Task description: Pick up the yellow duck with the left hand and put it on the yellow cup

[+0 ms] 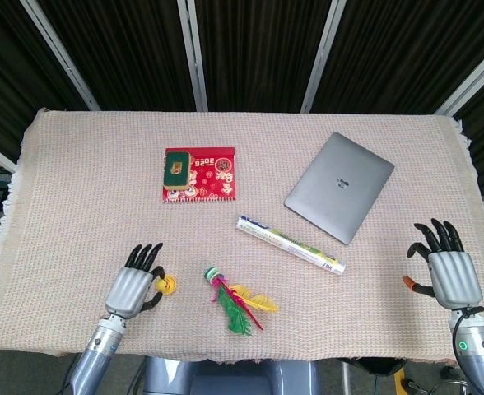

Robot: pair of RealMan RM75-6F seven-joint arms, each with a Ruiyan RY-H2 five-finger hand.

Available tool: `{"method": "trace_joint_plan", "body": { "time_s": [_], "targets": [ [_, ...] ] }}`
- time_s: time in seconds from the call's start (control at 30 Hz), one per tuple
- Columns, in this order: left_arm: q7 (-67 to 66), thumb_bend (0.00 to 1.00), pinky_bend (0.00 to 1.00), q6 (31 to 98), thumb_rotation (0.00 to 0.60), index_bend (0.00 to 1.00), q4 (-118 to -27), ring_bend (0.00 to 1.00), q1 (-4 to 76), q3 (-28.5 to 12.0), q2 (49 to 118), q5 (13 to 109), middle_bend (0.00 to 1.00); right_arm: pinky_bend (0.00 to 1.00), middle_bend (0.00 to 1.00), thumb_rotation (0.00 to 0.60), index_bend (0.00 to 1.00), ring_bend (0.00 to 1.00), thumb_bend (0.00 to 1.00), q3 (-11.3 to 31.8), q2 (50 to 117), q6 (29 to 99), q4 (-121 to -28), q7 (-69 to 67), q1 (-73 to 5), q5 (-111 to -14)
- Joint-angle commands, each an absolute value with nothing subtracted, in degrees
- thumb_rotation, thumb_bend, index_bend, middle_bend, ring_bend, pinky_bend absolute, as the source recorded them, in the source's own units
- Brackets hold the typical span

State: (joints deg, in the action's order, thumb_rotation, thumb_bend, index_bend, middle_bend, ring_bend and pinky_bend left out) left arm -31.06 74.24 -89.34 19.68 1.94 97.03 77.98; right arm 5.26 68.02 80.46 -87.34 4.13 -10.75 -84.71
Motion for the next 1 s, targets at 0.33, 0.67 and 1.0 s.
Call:
{"method": "trace_joint_plan", "body": {
  "time_s": [0.33,0.67,1.0],
  "targets": [
    [-31.3,0.35,0.0,73.2,0.6,0.54,-87.8,0.0,20.0,1.0,97.7,78.2,0.0,0.0,0.14,0.6,0.49,0.0,0.0,5.2,68.0,80.5,-87.3,3.7,-10.8,-84.9],
    [-30.4,0.27,0.0,73.0,0.6,0.45,-86.4,0.0,20.1,0.8,98.3,79.7,0.0,0.0,0.14,0.6,0.49,0.0,0.0,5.2,68.0,80.6,-87.2,3.5,-10.7,-85.0],
    [-29.7,0.23,0.0,72.9,0.6,0.44,-86.3,0.0,19.9,0.8,98.3,80.5,0.0,0.0,0.13,0.6,0.49,0.0,0.0,5.2,68.1,80.8,-87.1,3.3,-10.7,-85.1]
  ]
}}
